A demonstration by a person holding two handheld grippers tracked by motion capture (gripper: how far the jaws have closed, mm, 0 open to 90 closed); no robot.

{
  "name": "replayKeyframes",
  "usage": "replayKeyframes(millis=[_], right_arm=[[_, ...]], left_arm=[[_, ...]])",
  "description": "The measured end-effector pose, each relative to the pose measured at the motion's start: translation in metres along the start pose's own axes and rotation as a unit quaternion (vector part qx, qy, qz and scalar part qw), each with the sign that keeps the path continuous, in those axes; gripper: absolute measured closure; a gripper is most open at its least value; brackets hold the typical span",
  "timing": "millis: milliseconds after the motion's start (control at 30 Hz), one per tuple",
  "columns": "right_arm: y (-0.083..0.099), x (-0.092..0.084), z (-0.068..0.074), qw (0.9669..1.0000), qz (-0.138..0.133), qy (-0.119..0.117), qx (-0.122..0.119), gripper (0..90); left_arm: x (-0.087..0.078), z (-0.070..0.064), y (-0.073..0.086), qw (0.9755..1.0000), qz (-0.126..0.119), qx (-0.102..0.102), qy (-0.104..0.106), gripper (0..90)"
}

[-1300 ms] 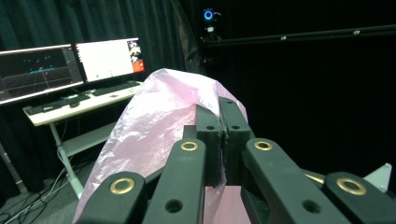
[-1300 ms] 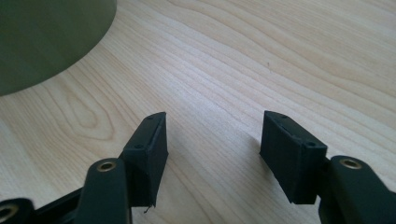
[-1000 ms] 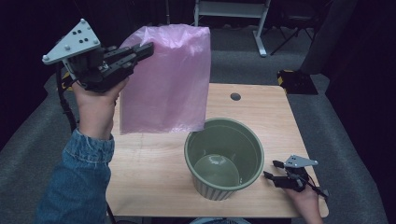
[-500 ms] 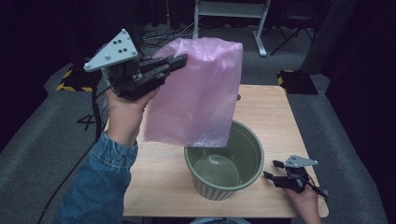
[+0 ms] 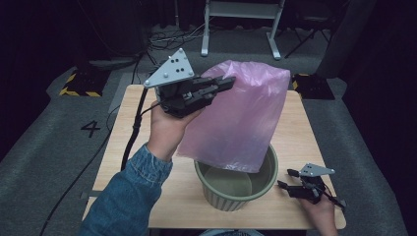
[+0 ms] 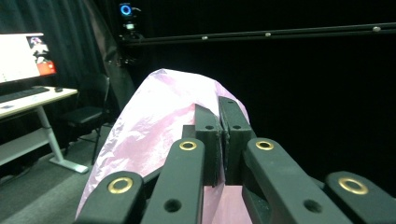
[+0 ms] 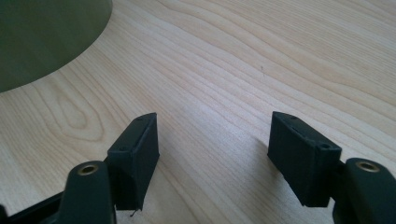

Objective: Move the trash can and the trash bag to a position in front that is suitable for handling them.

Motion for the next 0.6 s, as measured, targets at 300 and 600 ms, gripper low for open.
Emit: replayKeyframes(millis=[300,600], right_arm=[[0.0,0.0,0.0,1.0,-0.001,0.0,-0.001,33.6],[0.0,0.0,0.0,1.0,-0.001,0.0,-0.001,33.5]], left_arm=[[0.02,-0.013,0.017,0.9997,-0.005,-0.015,0.019,87.5],[0.025,-0.032,0.041,0.9991,0.009,-0.016,0.038,87.5]])
Point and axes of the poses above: each handheld gripper's, and its own axes: x roughly forward along the jaws, y roughly out of its underside, z roughly to its left, the point moved 5 cm from there along x, roughly forward along the jaws, and after that the axes turned 14 degrees about x, right-handed, at the moved point
